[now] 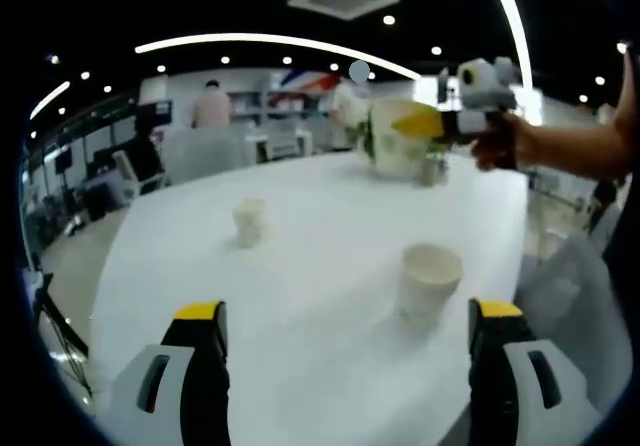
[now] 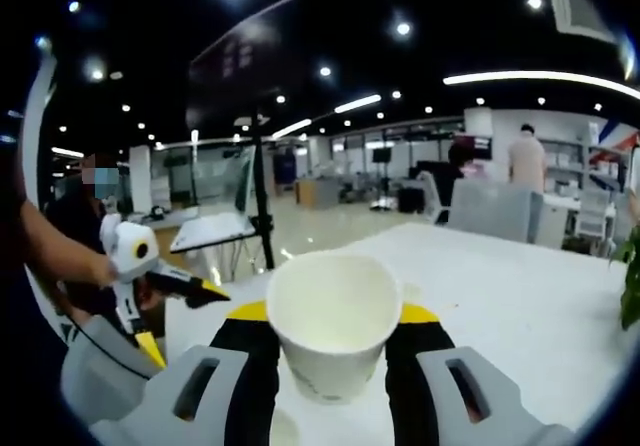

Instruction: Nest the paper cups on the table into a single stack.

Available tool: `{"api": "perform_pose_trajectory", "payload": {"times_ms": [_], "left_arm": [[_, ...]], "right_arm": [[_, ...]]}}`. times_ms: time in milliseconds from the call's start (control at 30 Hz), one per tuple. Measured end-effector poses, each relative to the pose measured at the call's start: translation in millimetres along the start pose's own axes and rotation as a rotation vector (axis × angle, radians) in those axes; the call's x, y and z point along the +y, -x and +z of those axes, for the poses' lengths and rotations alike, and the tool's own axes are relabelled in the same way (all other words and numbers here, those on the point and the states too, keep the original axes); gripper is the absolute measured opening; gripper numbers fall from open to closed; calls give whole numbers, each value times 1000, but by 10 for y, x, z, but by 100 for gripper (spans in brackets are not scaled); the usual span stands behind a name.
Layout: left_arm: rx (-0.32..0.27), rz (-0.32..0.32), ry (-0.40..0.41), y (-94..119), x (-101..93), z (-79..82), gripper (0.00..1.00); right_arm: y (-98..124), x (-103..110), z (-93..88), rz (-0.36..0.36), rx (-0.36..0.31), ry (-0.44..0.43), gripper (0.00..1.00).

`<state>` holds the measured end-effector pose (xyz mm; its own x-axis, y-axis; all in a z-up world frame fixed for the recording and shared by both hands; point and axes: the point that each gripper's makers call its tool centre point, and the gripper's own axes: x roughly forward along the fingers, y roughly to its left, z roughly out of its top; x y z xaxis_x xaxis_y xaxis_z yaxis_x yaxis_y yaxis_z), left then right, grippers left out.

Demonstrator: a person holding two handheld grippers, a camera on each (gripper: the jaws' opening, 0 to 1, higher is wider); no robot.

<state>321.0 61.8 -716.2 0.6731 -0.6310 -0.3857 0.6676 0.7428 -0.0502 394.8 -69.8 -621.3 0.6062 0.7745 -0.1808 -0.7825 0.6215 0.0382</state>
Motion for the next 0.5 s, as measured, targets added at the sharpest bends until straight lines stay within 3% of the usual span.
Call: {"api": "perform_pose_trajectory", "payload": {"times_ms": [500], "left_arm": [[-4, -6, 7, -50, -34, -30, 99]], "right_arm": [[112, 350, -141, 43, 4, 38, 38]]}}
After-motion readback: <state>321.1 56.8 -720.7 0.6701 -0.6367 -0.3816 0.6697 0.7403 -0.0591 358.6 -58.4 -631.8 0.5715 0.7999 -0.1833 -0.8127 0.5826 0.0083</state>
